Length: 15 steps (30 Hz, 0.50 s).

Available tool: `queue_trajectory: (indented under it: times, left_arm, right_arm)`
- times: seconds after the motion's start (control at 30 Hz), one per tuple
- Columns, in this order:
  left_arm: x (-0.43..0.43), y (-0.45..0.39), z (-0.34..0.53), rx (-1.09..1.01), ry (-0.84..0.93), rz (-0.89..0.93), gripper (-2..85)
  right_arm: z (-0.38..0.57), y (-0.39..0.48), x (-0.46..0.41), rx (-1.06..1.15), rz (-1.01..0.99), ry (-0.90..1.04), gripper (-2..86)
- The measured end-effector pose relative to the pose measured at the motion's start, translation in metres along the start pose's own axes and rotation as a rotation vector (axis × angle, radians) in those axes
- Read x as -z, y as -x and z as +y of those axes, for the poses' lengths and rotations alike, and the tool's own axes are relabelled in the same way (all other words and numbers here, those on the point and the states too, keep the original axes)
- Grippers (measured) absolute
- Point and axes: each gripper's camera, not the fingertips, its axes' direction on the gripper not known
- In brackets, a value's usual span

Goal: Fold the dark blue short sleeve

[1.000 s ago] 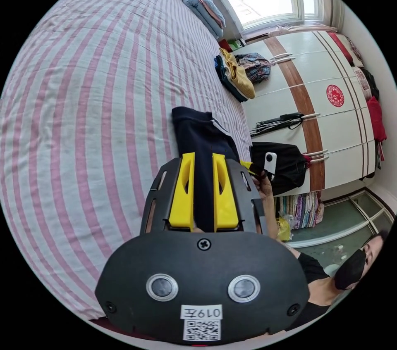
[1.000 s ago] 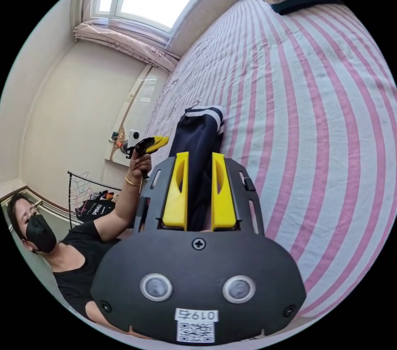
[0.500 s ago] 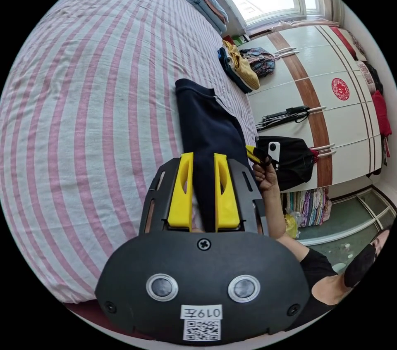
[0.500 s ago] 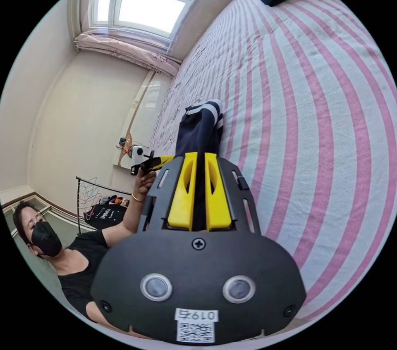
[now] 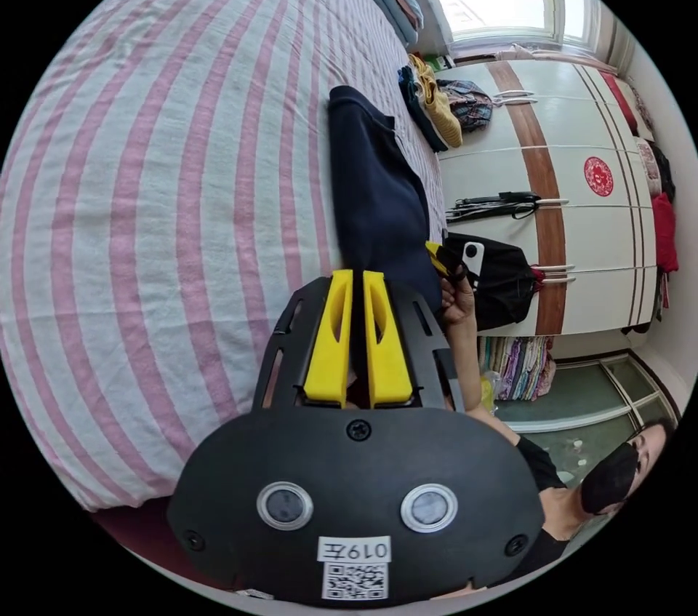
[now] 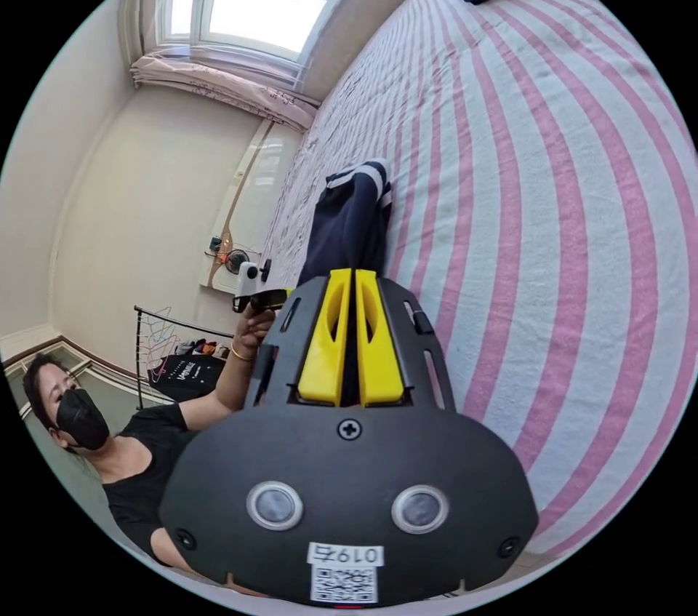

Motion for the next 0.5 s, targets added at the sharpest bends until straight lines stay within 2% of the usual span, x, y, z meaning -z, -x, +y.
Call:
queue_trajectory:
  times: [0.17, 0.3, 0.5]
  left_arm:
    - [0.008, 0.012, 0.015, 0.016, -0.011, 0.092, 3.2]
    - [0.020, 0.011, 0.033, -0.013, -0.012, 0.115, 4.6]
    - [0.017, 0.001, 0.062, -0.059, 0.044, 0.119, 6.8]
  right_arm:
    - [0.010, -0.006, 0.000, 0.003, -0.055, 0.002, 2.8]
    - [0.030, 0.001, 0.012, 0.036, -0.055, 0.008, 7.9]
    - [0.069, 0.008, 0.014, 0.074, -0.070, 0.058, 8.4]
